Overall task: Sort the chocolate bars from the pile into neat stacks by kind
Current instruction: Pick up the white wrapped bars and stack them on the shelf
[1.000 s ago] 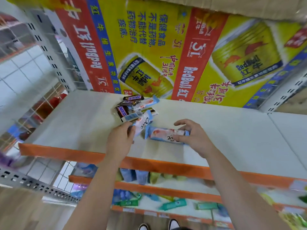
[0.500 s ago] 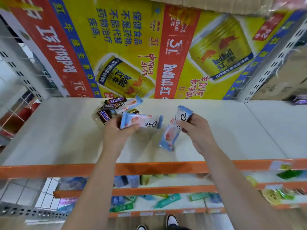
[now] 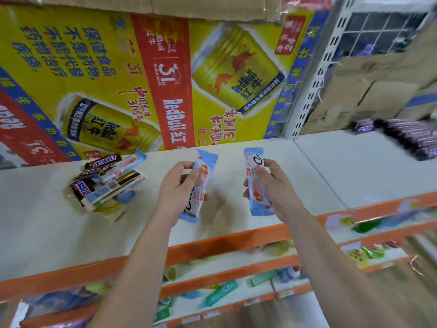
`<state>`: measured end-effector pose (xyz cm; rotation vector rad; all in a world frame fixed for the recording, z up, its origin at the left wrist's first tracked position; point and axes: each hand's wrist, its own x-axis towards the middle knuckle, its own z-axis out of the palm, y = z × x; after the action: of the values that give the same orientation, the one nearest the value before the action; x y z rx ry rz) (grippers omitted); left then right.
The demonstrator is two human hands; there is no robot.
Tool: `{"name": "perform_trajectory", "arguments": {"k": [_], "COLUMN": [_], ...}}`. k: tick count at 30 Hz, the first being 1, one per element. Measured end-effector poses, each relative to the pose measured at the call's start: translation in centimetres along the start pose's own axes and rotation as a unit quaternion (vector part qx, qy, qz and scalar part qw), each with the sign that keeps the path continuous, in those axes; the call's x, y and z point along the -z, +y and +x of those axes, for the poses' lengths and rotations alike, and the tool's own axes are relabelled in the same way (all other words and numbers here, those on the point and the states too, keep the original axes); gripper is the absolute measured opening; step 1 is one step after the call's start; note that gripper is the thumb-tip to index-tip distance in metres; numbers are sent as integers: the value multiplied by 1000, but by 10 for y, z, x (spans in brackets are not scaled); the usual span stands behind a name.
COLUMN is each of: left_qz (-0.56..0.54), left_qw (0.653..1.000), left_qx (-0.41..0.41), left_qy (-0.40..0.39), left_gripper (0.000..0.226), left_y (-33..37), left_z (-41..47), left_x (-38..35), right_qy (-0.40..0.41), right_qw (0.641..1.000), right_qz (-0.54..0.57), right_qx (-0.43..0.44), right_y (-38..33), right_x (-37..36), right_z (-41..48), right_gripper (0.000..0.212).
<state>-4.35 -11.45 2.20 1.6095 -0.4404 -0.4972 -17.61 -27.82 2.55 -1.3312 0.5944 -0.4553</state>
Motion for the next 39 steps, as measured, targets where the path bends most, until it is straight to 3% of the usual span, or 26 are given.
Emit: {"name": "perform_trajectory", "arguments": {"k": [5,12,19,27,33,39], "left_qz": [40,92,146,155,153,147], "left_qw": [998,992,982,973,967,961], "left_qx": [15,-21,-79,-97,-136,-183], "left_qy": [-49,-78,-95,-139,-153,-146], "left_gripper": [19,29,24,24,23,25], "left_y": [5,14,19,29,40,56], "left_z": [7,3,1,27,61,99], "left_x": [-97,-247,-358,-444,-520,-586], "right_qy": [-13,63,100,206,203,189], "right_qw": [998,994,991,966,965,973], "right_qz": [-68,-88,-72,-133,-145,-120], "right_qx": [-8,9,48,76,77,57], "right_y": [-9,-25,-37,-50,-72,-92], "right_x": [98,245,353,438,508,576], "right_z": [-6,-20,-29,-14,15,61], "right_gripper": [49,18,42,28,24,35]}}
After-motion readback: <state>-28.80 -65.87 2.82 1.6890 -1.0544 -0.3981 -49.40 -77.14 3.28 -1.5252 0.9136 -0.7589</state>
